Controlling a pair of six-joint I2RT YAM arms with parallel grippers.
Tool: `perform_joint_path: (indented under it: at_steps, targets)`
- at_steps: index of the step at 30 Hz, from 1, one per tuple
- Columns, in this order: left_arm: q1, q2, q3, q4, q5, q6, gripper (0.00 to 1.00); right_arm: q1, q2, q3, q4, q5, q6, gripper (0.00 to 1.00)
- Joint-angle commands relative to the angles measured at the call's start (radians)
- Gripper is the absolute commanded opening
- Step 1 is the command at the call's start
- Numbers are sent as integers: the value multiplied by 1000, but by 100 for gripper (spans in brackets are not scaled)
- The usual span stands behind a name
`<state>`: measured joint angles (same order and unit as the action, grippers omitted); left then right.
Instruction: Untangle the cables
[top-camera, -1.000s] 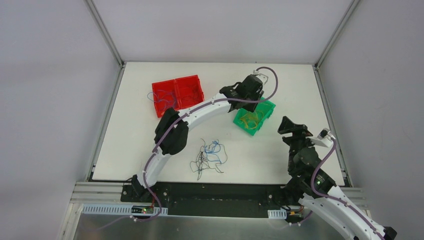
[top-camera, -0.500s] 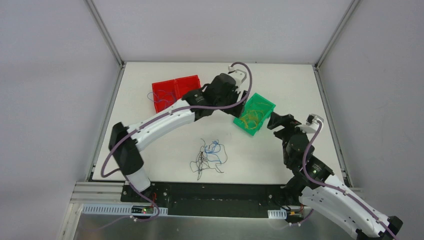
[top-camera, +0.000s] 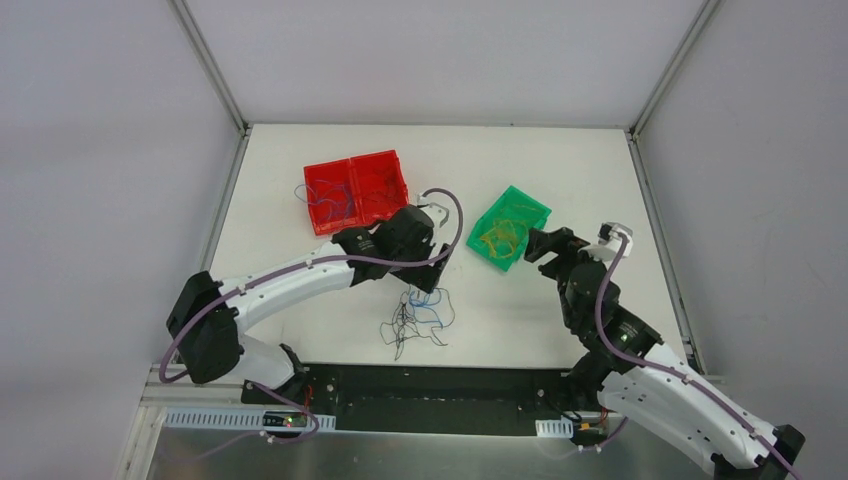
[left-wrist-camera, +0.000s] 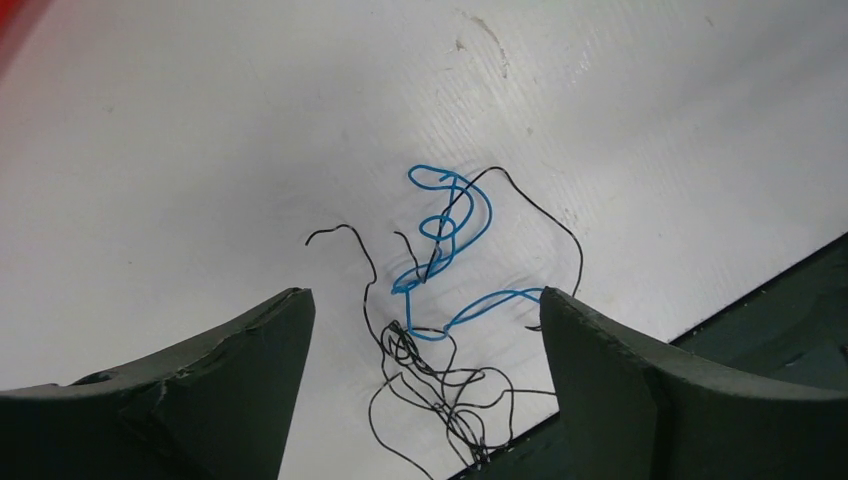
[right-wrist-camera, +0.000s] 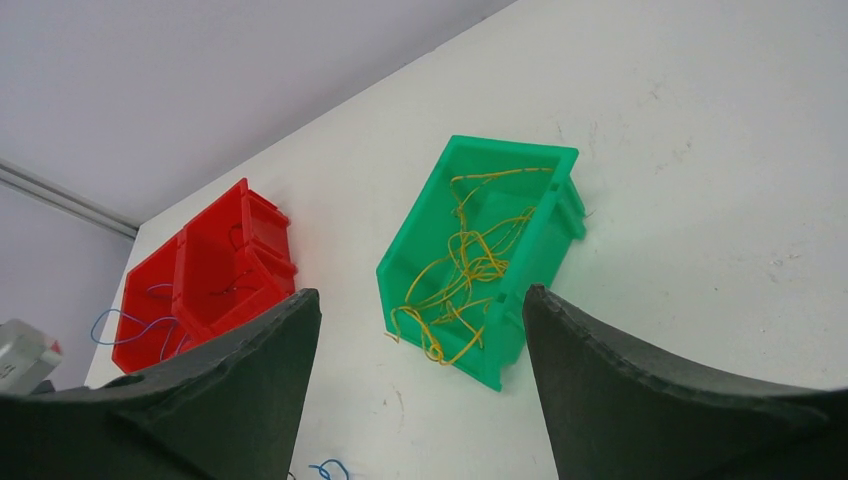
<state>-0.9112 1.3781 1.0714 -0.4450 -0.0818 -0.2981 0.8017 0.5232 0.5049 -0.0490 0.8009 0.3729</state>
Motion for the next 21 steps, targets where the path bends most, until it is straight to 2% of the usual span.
perform_joint_path:
  at_steps: [1, 8, 11, 17, 21]
  targets:
    - [-10, 95, 61, 46, 3, 48, 82, -2, 13, 30, 35, -14, -20, 78]
    - [-10, 285, 88, 127, 22, 107, 72, -1, 38, 25, 45, -15, -23, 78]
    - [-9, 333, 105, 147, 12, 113, 62, -2, 49, 26, 44, -15, -21, 78]
    - [-10, 337, 109, 147, 37, 100, 0, -2, 44, 23, 45, -19, -22, 78]
    - [-7, 223, 54, 166, 57, 94, 0, -3, 58, 26, 46, -43, -22, 78]
